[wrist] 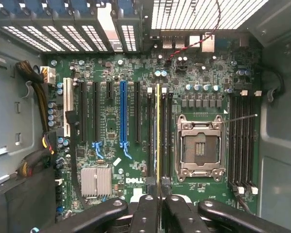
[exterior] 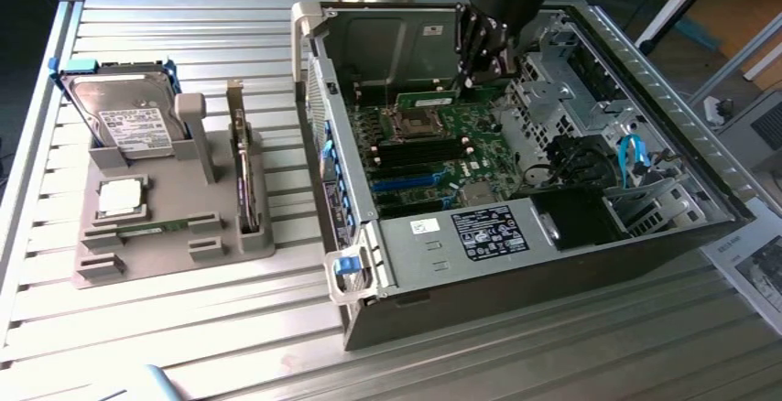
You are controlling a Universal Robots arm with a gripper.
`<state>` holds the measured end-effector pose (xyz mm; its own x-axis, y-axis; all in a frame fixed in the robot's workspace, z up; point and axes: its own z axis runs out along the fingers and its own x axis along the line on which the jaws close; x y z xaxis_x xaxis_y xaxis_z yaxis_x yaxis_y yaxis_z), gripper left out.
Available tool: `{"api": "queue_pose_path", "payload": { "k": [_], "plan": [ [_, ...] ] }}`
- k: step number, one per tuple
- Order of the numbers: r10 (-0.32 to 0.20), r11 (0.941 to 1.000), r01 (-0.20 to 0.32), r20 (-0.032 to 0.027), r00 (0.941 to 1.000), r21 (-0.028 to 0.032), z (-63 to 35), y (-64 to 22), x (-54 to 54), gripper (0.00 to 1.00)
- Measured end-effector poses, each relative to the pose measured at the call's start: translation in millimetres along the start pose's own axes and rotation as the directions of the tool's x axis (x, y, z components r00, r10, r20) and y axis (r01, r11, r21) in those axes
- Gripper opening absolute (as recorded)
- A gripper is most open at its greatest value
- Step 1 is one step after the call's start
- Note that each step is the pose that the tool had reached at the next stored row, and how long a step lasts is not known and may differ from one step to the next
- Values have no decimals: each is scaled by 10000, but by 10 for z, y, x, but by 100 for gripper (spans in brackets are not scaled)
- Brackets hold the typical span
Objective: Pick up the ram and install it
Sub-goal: 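Insert the ram into the slot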
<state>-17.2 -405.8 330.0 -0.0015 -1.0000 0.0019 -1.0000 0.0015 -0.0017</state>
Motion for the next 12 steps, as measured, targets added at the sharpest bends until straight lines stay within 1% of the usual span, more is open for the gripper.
{"api": "queue_pose_path", "payload": {
  "k": [9, 12],
  "plan": [
    [0, 10000, 0, 1, 10000, 0, 182, 0, 0, 12],
    [0, 10000, 0, 1, 10000, 1, 267, 0, -1, 12]
  ]
}}
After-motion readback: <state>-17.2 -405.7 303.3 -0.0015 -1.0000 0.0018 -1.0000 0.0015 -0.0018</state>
